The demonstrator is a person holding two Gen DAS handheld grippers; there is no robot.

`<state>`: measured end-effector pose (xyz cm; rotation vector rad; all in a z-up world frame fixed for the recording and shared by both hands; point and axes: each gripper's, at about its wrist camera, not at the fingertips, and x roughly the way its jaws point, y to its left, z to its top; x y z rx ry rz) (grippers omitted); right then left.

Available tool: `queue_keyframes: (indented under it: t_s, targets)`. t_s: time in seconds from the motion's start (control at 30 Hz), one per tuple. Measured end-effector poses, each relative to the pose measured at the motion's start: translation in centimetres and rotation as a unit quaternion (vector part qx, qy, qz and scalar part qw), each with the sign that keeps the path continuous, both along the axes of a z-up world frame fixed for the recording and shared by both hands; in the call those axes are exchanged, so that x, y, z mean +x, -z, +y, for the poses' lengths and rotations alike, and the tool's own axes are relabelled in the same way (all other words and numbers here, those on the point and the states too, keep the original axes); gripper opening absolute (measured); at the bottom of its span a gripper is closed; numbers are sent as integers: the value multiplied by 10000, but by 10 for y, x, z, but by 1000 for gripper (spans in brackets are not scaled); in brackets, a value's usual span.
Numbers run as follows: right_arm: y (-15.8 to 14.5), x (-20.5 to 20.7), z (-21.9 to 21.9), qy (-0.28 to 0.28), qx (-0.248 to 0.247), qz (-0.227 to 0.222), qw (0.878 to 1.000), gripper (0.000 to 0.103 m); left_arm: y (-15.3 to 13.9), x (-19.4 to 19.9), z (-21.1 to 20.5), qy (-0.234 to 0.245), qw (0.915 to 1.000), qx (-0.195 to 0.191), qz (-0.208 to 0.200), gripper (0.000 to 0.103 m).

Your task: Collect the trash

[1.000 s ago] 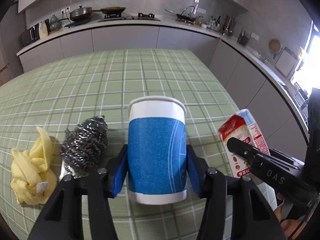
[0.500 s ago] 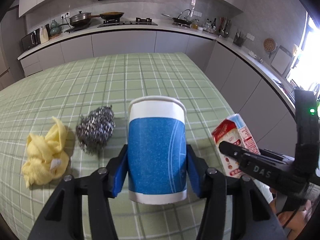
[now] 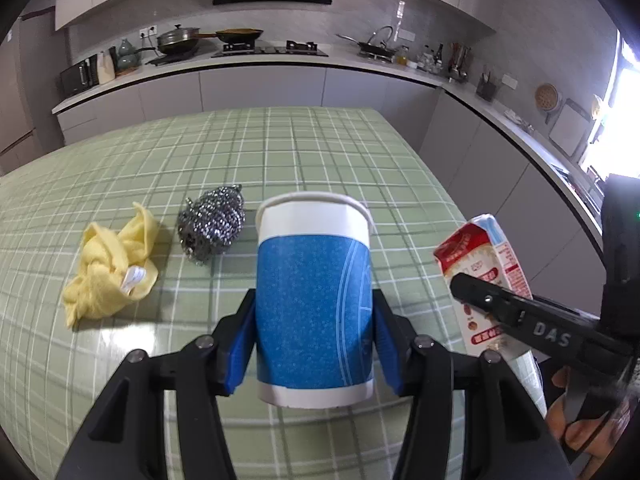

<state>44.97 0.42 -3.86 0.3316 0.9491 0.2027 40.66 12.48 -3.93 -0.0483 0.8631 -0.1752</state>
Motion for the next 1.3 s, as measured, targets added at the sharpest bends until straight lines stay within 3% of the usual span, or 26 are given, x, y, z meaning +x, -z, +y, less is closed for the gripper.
queue_keyframes:
  t_s: [0.27,0.47,0.8,1.03,1.3]
  targets:
    - [-14,-38,-28,-69,203,-226,9995,33,-4,-31,-20,-135,9999,-73,-33,54]
    - [-23,-91,-64,521,139,-373,9978,32,-3,-49,-45,432,9989,-198,-42,54]
    - [-17,-180,-144,1639,-68,-162,9863,31,-3,-94,-104,1243,9911,-477,23,54]
    - [7,-206,-205,1799,-26,29,9837,31,-9,-118,-161,1427,9886,-475,-37,54]
    - [48,-195,-274,1360,-25,286,9903,31,1,-139,-236,1139,9929,-344,64,54]
